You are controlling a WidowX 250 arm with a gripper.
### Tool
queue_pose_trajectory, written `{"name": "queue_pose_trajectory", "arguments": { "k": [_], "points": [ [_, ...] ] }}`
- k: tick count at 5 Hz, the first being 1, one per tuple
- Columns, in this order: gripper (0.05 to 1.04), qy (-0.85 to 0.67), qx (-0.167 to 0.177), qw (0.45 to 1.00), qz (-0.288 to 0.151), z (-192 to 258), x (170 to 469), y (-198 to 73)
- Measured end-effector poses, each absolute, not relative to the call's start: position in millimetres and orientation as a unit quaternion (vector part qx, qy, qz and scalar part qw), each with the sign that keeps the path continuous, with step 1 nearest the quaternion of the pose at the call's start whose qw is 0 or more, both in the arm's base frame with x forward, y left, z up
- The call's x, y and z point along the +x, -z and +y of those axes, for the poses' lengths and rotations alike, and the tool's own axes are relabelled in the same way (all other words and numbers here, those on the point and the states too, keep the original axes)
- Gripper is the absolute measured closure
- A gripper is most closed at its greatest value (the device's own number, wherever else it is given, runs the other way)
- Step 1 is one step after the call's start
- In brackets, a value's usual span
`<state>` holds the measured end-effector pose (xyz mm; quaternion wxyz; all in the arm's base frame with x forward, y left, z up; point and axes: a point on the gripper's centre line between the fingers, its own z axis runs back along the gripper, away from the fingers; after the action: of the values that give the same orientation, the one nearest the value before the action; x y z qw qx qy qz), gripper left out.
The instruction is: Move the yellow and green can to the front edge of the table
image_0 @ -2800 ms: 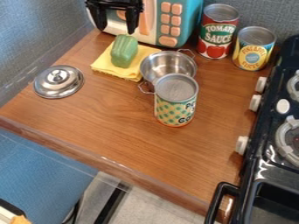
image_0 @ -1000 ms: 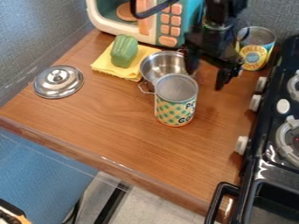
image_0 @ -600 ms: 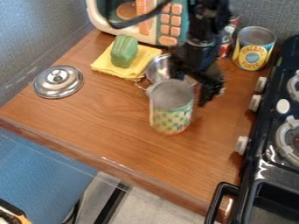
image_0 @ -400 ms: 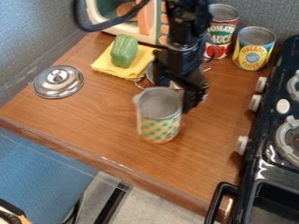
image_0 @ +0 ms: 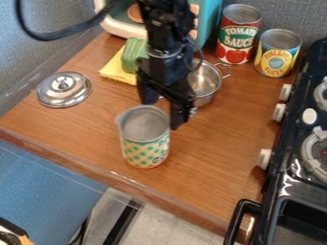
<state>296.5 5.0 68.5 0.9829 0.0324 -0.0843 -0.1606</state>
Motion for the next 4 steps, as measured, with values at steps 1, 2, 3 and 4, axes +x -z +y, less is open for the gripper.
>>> {"name": "queue_pose_trajectory", "arguments": {
  "k": [1,2,3,4],
  "points": [
    [0.083,0.167,0.029,0.983,-0.077,10.1,282.2,-69.1],
    [0.083,0.163,0.027,0.984,-0.061,14.1,270.7,-64.2],
    [0.082,0.163,0.029,0.985,-0.055,15.4,268.4,-63.0],
    [0.082,0.156,0.017,0.985,-0.065,11.7,272.4,-66.2]
  ]
}}
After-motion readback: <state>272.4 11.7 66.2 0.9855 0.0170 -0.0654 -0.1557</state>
